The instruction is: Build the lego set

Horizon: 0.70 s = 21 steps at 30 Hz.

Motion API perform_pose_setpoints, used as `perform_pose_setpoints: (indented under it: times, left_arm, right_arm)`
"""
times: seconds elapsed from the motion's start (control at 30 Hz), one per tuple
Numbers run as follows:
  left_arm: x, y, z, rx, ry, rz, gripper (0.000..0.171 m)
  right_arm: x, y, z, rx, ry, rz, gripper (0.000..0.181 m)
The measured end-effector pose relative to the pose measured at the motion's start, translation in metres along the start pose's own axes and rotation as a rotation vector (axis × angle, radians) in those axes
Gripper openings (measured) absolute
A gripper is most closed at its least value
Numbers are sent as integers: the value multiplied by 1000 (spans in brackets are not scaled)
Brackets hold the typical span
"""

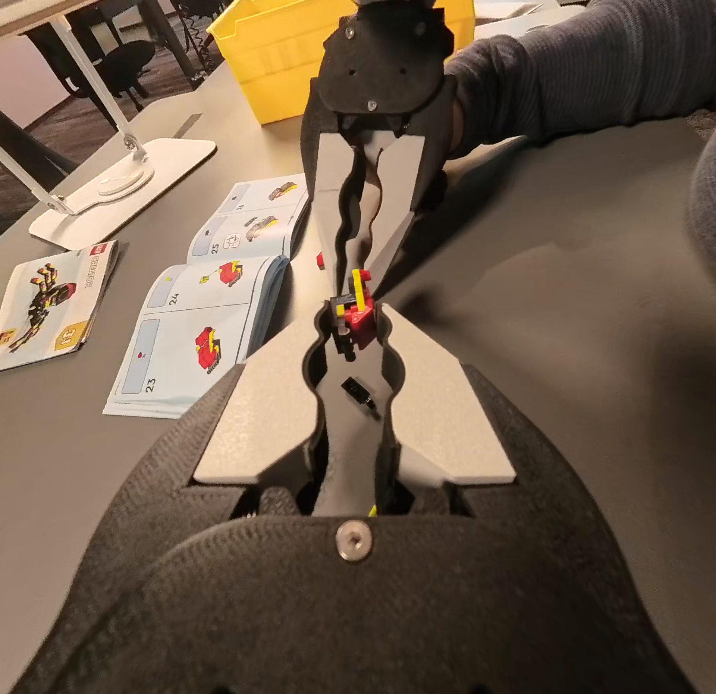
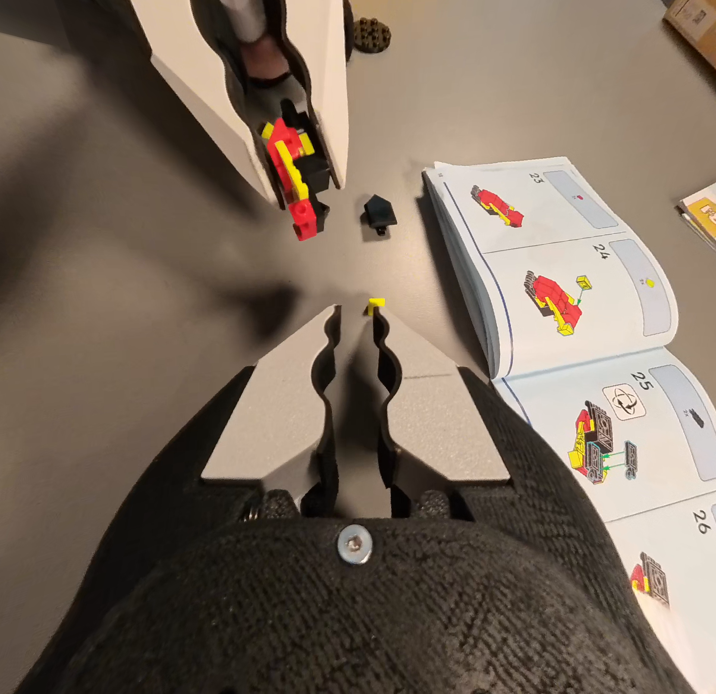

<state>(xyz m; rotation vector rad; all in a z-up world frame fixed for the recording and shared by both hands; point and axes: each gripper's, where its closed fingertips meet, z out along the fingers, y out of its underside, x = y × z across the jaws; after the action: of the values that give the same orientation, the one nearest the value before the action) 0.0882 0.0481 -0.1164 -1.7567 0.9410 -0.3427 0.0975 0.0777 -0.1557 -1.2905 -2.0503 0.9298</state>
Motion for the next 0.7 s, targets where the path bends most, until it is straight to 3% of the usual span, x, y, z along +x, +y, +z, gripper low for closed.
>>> perform_pose_setpoints:
  times: [0.4, 0.7]
  left_arm:
    - [1, 1, 1, -6, 2, 6, 21]
    - [2, 2, 1, -13, 0, 19, 21]
  right_arm:
    - [7, -5, 0, 33, -96, 116, 17]
    - [6, 3, 2, -79, -58, -10, 6]
